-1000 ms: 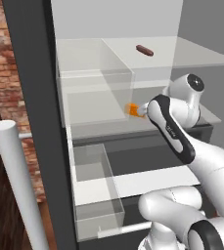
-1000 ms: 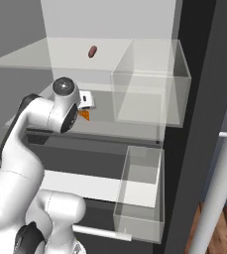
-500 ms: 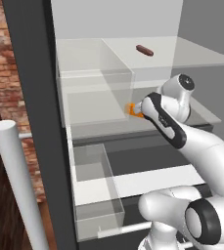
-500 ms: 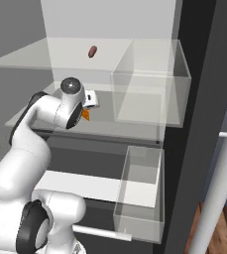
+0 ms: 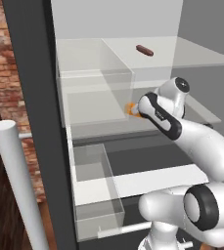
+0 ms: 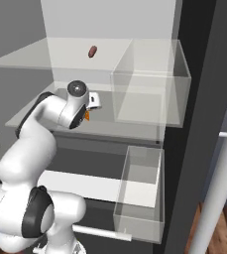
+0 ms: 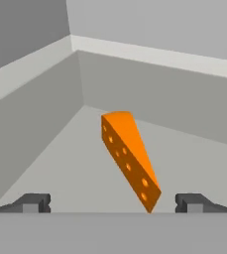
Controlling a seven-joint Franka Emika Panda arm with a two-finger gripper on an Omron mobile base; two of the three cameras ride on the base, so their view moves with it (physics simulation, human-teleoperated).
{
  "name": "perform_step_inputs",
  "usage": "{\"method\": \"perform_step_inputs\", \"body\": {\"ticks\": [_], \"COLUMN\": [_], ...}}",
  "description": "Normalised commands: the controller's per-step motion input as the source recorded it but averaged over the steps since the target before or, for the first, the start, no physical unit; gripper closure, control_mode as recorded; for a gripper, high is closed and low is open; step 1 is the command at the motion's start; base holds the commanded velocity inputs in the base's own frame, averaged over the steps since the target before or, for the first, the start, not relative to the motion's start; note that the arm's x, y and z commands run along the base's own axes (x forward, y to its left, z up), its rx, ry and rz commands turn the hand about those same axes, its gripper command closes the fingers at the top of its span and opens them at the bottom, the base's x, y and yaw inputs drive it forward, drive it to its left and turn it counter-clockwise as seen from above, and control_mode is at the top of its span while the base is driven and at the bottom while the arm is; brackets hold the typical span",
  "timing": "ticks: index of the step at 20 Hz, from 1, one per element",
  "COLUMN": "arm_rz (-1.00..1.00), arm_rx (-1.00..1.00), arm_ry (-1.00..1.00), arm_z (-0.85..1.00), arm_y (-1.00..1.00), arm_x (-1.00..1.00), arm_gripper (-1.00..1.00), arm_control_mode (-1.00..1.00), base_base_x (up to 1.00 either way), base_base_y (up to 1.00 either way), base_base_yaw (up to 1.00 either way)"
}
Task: Retrieve the sausage and cheese from the fridge and place them on the cutting board on the counter.
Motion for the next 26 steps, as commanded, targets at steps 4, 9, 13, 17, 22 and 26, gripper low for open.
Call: {"method": "perform_step_inputs", "body": {"ticks": [4,9,13,17,22,26], "arm_rz": [0.03,0.03,0.02,0.01,0.01,0.0], "arm_rx": [0.04,0.01,0.0,0.0,0.0,0.0], "arm_ry": [0.04,0.05,0.03,0.0,0.0,-0.01], "arm_z": [0.0,-0.03,-0.1,-0.18,-0.36,-0.4], "arm_y": [0.0,0.0,0.0,0.0,0.0,0.0], "arm_x": [0.36,0.33,0.31,0.3,0.15,0.0], "arm_gripper": [-1.0,-1.0,-1.0,-1.0,-1.0,-1.0], "arm_control_mode": [-1.0,-1.0,-1.0,-1.0,-1.0,-1.0], "base_base_x": [0.0,0.0,0.0,0.0,0.0,0.0], "base_base_y": [0.0,0.0,0.0,0.0,0.0,0.0], "base_base_yaw": [0.0,0.0,0.0,0.0,0.0,0.0]}}
